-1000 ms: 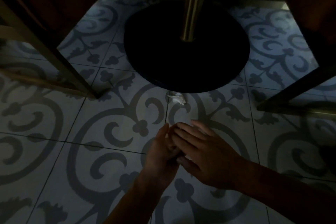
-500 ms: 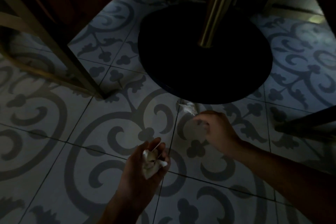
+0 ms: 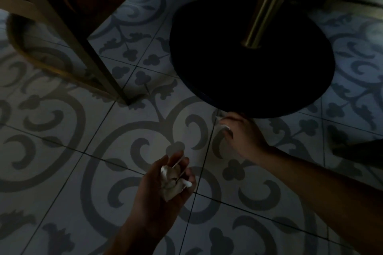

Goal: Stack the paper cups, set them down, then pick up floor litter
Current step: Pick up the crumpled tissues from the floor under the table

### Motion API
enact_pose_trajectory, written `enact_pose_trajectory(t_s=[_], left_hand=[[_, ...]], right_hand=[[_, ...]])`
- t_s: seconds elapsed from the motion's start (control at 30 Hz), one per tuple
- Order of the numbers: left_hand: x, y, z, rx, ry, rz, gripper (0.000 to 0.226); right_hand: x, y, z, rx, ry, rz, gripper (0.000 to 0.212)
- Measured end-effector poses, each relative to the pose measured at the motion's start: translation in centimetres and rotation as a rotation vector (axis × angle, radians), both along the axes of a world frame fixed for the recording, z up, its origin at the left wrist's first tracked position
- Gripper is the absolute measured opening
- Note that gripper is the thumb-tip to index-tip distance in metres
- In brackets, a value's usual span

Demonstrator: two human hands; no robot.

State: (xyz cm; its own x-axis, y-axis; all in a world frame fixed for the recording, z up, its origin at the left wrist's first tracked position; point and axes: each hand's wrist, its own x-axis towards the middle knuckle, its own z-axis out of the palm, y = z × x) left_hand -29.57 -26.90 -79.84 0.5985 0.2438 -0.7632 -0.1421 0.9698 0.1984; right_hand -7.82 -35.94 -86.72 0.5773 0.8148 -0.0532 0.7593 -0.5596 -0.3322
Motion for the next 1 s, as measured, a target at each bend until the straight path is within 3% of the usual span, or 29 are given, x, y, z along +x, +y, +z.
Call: enact_pose_trajectory(t_s=[0.23,0.4,0.53,0.6,0.67,0.7,0.87,1.0], left_hand=[[0.0,-0.2,0.0,0.016,0.015,-0.021,0.026],[-0.3,-0.4,0.2,0.036,-0.002,-0.048,0.02],[-0.2,-0.7,0.4,0.05,0.017,-0.047,0.017],[-0.4,-1.3,0.3,0.157,0.006,-0.094,0.031],[-0.7,-2.0,-0.2,0.258,0.001,-0.11,0.014],[-0.7,-2.3,0.0,0.251,-0.01,-0.104,0.007],[0.0,-3.5,0.8,0.037,-0.02,-0.149,0.02],[1.0,-4.4,1.3,0.016,-0.003,-0.203,0.021]], right_hand=[[-0.7,-0.2,-0.4,-0.009,0.019,-0.006,0.034],[-1.1,-1.5,-0.5,0.039,0.01,0.014,0.024],[-1.8,-2.8,0.4,0.166,0.122,-0.061,0.017],[-2.7,-3.5,1.6,0.243,0.278,-0.201,0.018],[-3.8,-4.3,3.0,0.295,0.569,-0.387,0.019],[-4.4,-4.9,3.6,0.323,0.698,-0.463,0.018],[-6.3,-7.8,6.5,0.561,1.231,-0.745,0.019],[-6.6,-9.5,7.9,0.603,1.381,-0.833,0.024]])
